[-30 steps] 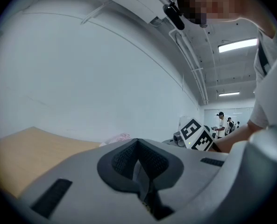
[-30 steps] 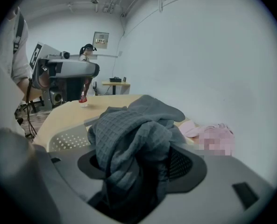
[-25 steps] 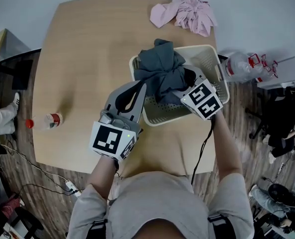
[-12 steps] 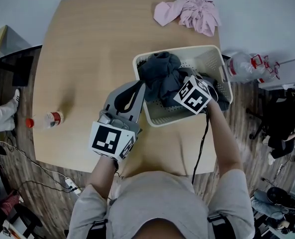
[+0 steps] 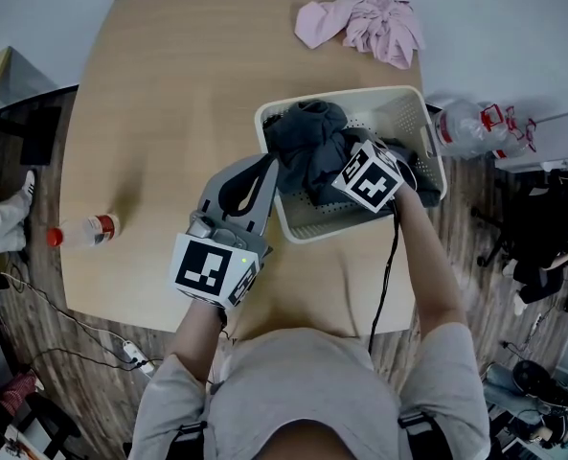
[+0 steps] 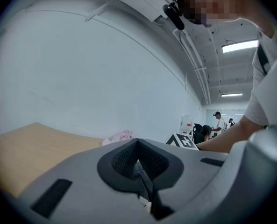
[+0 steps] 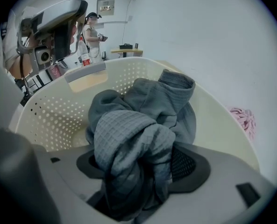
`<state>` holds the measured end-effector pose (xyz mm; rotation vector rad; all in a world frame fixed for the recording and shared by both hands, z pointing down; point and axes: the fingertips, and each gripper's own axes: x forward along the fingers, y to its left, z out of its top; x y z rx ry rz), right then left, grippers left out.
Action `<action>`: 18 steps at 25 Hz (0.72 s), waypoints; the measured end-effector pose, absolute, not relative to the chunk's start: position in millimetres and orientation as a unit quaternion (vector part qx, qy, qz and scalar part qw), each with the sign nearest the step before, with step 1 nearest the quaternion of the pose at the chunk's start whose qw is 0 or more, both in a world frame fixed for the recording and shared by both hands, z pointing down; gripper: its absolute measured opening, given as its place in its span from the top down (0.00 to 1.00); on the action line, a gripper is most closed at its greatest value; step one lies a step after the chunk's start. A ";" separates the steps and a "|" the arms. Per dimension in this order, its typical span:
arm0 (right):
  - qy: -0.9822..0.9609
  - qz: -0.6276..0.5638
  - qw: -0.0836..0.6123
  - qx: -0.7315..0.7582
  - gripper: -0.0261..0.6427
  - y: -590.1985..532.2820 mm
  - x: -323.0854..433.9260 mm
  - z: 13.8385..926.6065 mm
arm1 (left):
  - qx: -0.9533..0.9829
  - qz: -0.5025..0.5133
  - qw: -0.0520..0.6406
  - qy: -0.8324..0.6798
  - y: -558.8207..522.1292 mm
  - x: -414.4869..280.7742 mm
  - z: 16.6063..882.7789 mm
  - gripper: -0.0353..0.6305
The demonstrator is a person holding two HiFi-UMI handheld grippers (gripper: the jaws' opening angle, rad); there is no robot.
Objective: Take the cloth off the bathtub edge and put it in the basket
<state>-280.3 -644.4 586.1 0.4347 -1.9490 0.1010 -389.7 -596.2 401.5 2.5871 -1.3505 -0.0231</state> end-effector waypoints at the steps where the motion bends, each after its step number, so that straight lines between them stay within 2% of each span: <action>1: -0.819 0.040 0.541 0.184 0.45 -644.0 -280.5 585.5 | 0.882 -0.007 0.111 -0.459 -595.3 -389.3 401.0 0.95; 18: -0.829 -0.023 0.517 0.211 0.42 -627.7 -271.7 540.6 | 0.892 -0.011 0.097 -0.441 -578.6 -384.3 388.1 0.95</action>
